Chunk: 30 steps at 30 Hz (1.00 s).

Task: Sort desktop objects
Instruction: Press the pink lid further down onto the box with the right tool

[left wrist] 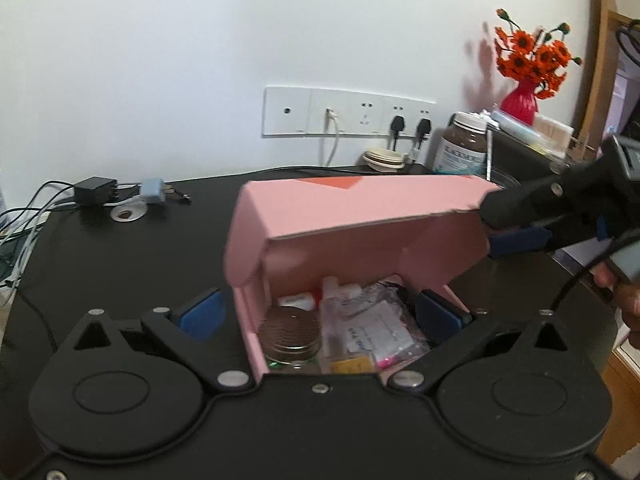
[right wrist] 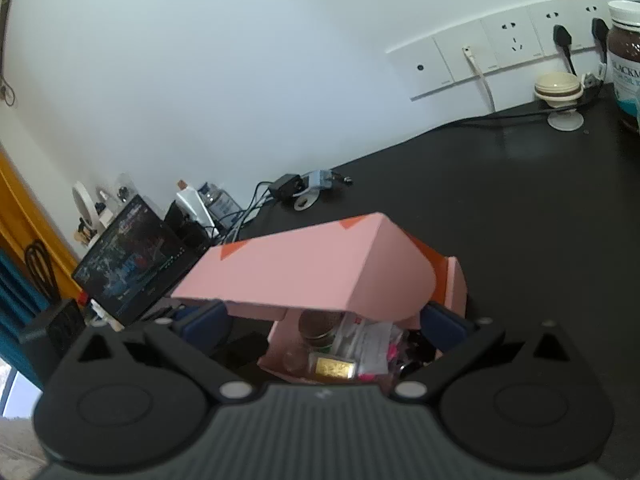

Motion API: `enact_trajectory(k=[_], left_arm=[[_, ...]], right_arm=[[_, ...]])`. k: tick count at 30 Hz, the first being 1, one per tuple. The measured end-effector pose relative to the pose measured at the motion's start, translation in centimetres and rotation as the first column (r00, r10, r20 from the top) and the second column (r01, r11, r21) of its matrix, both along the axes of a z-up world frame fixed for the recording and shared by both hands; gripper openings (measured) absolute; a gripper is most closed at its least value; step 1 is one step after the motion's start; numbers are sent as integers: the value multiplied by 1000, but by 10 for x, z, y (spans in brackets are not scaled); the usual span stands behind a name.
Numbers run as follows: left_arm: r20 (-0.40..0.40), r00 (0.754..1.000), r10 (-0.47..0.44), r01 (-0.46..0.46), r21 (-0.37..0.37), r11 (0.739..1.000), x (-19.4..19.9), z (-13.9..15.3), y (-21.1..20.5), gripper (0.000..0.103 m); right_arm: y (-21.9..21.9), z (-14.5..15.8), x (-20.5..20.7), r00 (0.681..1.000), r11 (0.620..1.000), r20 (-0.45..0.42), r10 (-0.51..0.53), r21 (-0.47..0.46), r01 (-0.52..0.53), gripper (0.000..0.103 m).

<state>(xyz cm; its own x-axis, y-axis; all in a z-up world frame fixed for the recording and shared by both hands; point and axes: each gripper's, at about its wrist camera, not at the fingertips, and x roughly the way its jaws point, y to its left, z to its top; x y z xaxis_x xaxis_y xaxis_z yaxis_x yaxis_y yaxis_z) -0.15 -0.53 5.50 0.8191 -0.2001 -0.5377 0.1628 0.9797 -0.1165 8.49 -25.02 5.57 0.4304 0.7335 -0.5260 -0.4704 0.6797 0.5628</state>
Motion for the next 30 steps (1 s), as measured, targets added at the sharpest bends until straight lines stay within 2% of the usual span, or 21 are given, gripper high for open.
enact_trajectory(k=[10,15,22,27,30], left_arm=[[-15,1000,-18,18,-20,1000,-1,-5,-5,103],[-5,1000,14,-14,-14,1000,-10,-7,4,103],[43,998,50,-50,18,999,-8,0,12,103],[64,998,11,-12,20,1000,-3,7,6,103],[82,996,-37,34,36,999,-4,10,-2,103]], right_arm=[[-9,0,0,997,997,-20,-68,22,69,102],[-12,0,-2,996,996,-13,-83,14,83,102],[-4,6,-11,997,997,67,-44,-63,49,102],[6,11,-17,992,995,127,-17,-94,29,102],[8,12,-19,992,996,129,-6,-89,17,102]])
